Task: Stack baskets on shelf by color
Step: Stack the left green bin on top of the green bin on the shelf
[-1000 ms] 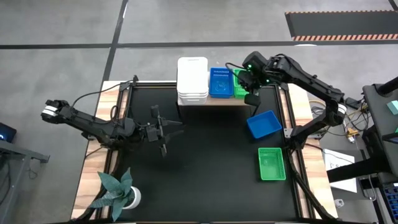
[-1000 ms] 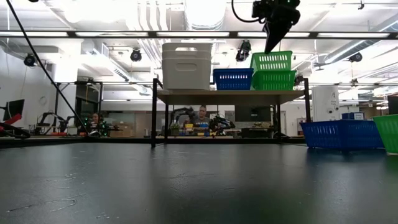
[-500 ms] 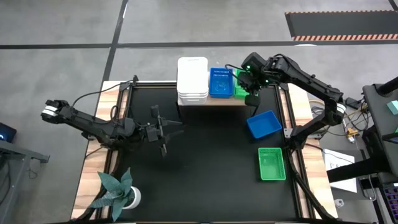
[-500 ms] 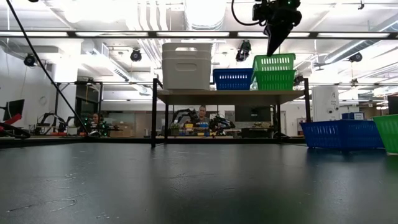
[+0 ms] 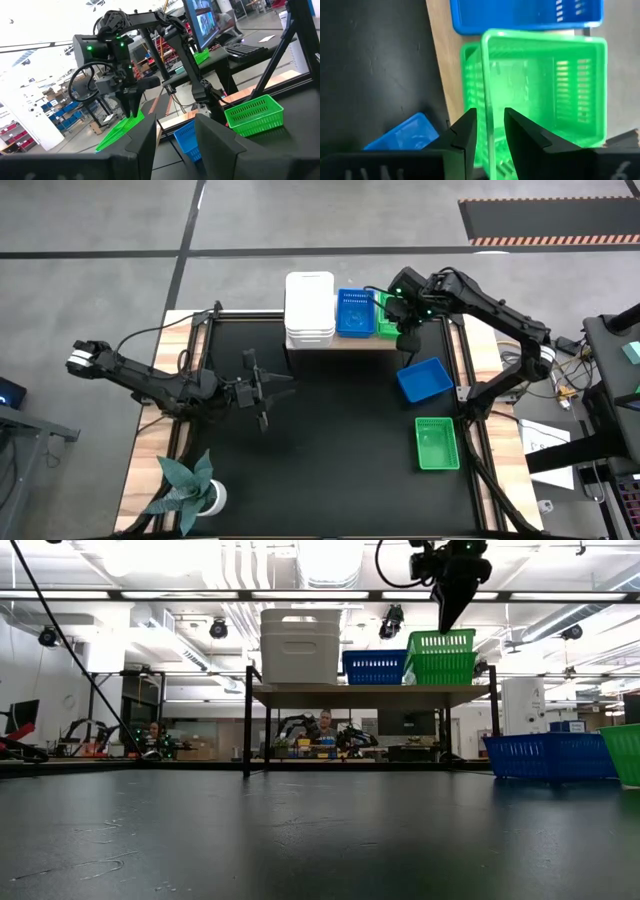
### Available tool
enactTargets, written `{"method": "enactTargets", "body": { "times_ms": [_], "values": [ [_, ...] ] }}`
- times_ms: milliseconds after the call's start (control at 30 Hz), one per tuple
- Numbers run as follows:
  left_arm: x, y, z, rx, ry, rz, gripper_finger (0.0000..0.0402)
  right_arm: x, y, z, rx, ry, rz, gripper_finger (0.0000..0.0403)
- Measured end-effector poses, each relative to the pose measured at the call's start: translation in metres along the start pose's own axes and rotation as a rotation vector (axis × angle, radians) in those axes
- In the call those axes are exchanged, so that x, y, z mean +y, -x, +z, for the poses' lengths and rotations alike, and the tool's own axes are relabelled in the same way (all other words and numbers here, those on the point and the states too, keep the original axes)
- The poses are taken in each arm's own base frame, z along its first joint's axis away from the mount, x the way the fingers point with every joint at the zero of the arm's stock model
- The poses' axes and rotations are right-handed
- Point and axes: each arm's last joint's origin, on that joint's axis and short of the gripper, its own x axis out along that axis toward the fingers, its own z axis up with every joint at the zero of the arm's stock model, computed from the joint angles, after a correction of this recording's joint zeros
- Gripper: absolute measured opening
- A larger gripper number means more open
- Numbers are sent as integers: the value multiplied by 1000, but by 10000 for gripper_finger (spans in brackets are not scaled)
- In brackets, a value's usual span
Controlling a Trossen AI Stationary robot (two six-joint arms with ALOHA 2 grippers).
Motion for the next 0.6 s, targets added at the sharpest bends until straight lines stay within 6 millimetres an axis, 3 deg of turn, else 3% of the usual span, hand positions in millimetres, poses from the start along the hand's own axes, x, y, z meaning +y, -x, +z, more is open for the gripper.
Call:
{"method": "enactTargets", "body": {
  "times_ms": [167, 333, 467, 600],
  "values": [
    [0, 0, 0, 0, 0, 0, 120, 2, 9, -5, -13, -22, -4, 96],
    [0, 0, 0, 0, 0, 0, 120, 1, 14, -5, -39, -34, -33, 63],
    [0, 0, 0, 0, 0, 0, 120, 1, 6, -3, -17, -25, -25, 21],
    [0, 0, 0, 0, 0, 0, 120, 1, -6, -2, 9, -18, -14, 11]
  ]
}}
